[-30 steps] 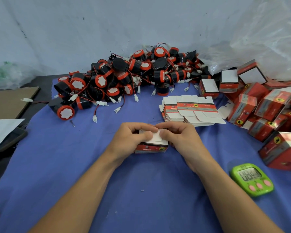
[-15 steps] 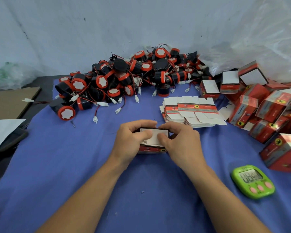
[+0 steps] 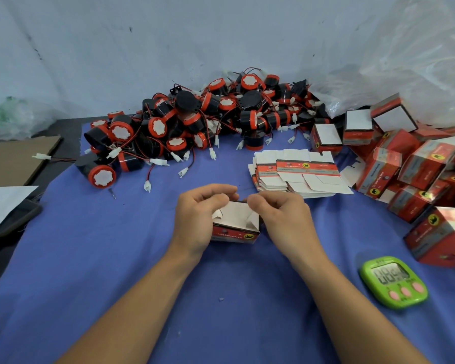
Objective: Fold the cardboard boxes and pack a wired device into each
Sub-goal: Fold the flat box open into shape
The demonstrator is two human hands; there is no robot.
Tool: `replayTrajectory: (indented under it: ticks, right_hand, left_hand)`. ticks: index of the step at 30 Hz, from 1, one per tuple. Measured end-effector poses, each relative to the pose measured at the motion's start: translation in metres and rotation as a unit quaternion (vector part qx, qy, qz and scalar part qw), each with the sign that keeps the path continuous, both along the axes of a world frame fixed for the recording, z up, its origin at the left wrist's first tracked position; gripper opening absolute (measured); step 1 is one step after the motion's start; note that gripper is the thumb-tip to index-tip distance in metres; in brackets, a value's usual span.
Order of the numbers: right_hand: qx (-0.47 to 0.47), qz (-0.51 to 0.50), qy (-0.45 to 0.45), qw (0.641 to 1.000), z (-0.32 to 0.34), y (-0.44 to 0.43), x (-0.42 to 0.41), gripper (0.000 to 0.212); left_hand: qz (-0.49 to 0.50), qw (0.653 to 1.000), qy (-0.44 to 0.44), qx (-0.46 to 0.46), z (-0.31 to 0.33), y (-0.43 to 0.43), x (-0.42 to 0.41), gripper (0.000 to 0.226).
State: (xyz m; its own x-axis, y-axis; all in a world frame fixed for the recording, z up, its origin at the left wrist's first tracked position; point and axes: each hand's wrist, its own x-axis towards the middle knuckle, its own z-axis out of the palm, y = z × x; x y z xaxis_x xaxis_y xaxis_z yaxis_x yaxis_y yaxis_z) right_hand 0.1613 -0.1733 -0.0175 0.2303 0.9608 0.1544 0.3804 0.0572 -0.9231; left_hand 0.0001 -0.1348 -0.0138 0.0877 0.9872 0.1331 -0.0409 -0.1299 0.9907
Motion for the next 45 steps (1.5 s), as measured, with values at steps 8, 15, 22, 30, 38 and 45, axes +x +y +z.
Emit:
replayTrajectory:
  ticks: [8, 15, 22, 30, 38, 45]
  right_hand:
    - [-0.005, 0.001, -0.1, 0.995, 0.0, -0.003, 0.0, 0.018]
    - [-0.027, 0.008, 0.012, 1.0, 0.003, -0.001, 0.001, 0.049]
    - [-0.056, 0.071, 0.039, 0.995, 0.007, 0.0, 0.01, 0.039]
    - [0.164, -0.045, -0.254, 0.952, -0.004, -0.003, -0.002, 0.061]
    - [0.152, -0.013, -0.3, 0.942, 0.0, -0.005, -0.007, 0.052]
    - [0.185, 0.061, -0.223, 0.955, 0.011, -0.012, -0.009, 0.038]
  left_hand:
    - [0.004, 0.998, 0.0, 0.058, -0.001, -0.006, 0.002, 0.031]
    - [0.015, 0.993, 0.006, 0.115, -0.004, -0.006, 0.005, 0.035]
    - [0.04, 0.967, 0.159, 0.195, -0.007, -0.008, 0.004, 0.036]
    - [0.001, 0.987, 0.159, 0.028, -0.006, 0.003, 0.006, 0.028]
    - [0.013, 0.974, 0.216, 0.072, 0.002, 0.005, 0.005, 0.073]
    - [0.003, 0.996, 0.083, -0.026, 0.008, 0.023, -0.006, 0.033]
